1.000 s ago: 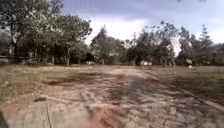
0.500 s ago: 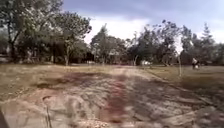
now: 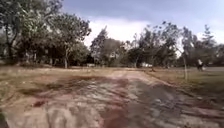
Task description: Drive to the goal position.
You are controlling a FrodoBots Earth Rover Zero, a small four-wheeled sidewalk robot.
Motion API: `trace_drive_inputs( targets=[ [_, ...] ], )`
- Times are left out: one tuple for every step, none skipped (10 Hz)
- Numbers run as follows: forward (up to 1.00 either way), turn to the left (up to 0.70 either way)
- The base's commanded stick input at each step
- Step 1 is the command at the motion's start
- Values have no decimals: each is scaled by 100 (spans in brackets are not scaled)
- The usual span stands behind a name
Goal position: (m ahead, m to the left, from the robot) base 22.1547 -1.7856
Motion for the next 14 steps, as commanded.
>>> trace_drive_inputs(
  targets=[
    [85,0],
    [85,0],
    [85,0],
    [85,0],
    [85,0],
    [85,0],
    [85,0],
    [85,0],
    [85,0],
    [85,0],
    [85,-18],
    [85,-1],
    [85,0],
    [85,0]
  ],
)
